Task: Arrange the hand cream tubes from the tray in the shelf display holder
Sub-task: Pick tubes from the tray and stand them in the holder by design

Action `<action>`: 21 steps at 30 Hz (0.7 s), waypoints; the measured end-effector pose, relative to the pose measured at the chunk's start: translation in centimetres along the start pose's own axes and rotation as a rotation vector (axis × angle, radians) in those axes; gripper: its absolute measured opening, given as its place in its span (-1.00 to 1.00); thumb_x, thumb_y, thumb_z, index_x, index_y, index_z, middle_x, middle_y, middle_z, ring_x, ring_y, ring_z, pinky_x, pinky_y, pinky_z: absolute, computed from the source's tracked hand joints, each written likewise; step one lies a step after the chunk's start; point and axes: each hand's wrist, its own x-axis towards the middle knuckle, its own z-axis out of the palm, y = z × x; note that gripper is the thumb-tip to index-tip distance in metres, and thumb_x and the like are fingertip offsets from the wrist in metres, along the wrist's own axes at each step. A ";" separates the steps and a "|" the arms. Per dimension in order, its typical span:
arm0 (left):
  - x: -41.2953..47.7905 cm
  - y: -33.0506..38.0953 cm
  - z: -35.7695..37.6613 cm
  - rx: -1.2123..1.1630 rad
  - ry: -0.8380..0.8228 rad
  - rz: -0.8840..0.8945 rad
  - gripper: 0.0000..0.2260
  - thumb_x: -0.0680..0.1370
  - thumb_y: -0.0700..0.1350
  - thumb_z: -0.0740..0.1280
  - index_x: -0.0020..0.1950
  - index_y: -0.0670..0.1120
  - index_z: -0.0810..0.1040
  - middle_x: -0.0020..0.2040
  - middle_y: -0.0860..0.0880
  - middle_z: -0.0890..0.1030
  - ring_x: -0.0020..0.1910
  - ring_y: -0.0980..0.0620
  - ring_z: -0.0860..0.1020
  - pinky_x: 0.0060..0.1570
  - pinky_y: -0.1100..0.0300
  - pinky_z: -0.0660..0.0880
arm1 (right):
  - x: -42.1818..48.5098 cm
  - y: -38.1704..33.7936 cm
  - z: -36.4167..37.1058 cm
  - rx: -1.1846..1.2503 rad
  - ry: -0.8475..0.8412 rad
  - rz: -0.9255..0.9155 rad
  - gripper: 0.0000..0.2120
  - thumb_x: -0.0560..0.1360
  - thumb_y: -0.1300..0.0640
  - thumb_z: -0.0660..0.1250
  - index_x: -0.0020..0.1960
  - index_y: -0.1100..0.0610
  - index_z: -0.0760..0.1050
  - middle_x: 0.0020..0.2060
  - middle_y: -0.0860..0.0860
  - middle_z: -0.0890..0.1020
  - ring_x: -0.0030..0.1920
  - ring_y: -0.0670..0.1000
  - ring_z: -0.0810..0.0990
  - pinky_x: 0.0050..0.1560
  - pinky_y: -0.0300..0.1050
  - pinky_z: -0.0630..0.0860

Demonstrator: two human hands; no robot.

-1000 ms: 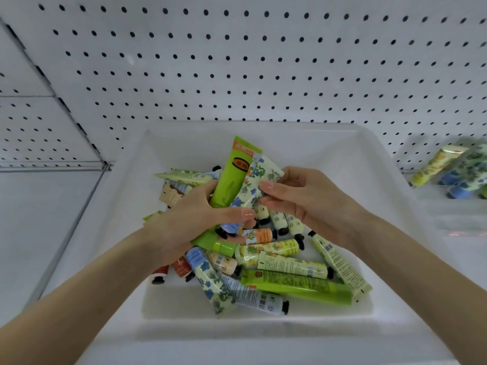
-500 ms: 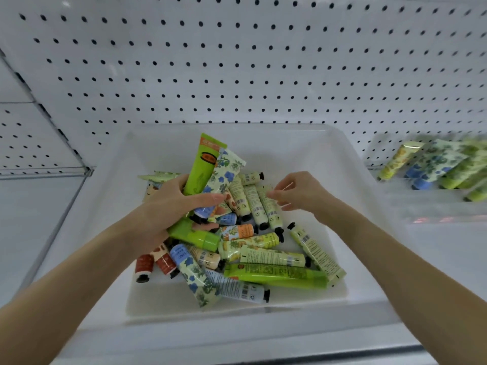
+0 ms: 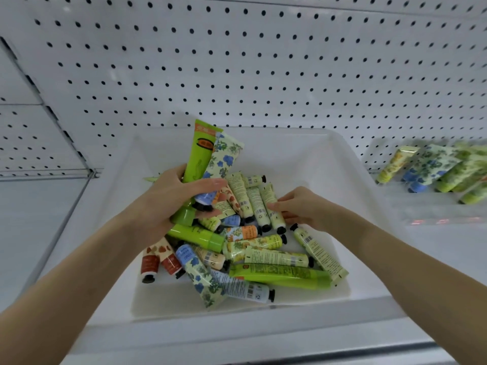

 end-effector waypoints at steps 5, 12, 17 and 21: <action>0.1 -0.2 0.0 -0.055 0.016 -0.003 -0.58 0.28 -0.09 0.48 0.11 -0.16 0.58 -0.01 -0.14 0.70 -0.04 -0.07 0.69 -0.22 0.11 0.63 | -0.4 -0.7 -1.0 0.061 -0.084 0.044 -0.72 0.46 0.17 0.42 0.08 0.33 0.51 -0.02 0.15 0.65 -0.07 0.08 0.65 -0.08 -0.10 0.60; -0.2 0.2 -0.1 -0.075 -0.009 -0.007 -0.51 0.23 -0.05 0.50 0.13 -0.13 0.58 0.01 -0.11 0.70 -0.03 -0.06 0.68 -0.16 0.09 0.62 | -3.3 -2.5 -2.5 0.215 -0.212 -0.050 -0.72 0.50 0.15 0.35 0.17 0.25 0.52 0.02 0.09 0.69 0.05 0.04 0.66 0.00 -0.17 0.59; -1.4 1.6 0.4 -0.175 -0.054 0.022 -0.60 0.29 -0.08 0.46 0.10 -0.13 0.58 -0.01 -0.12 0.70 -0.04 -0.05 0.68 -0.17 0.12 0.63 | -8.7 -4.6 -3.0 0.398 -0.199 -0.179 -0.63 0.33 0.16 0.43 0.10 0.26 0.56 -0.20 0.04 0.62 -0.13 0.02 0.59 -0.05 -0.15 0.60; -2.3 3.3 3.0 -0.196 -0.064 0.068 -0.54 0.26 -0.07 0.47 0.14 -0.11 0.55 -0.02 -0.06 0.71 -0.05 -0.01 0.69 -0.21 0.15 0.62 | -12.9 -4.4 -3.8 0.368 -0.164 -0.273 -0.69 0.30 0.17 0.46 0.01 0.24 0.56 -0.26 0.08 0.58 -0.32 -0.02 0.58 -0.26 -0.22 0.54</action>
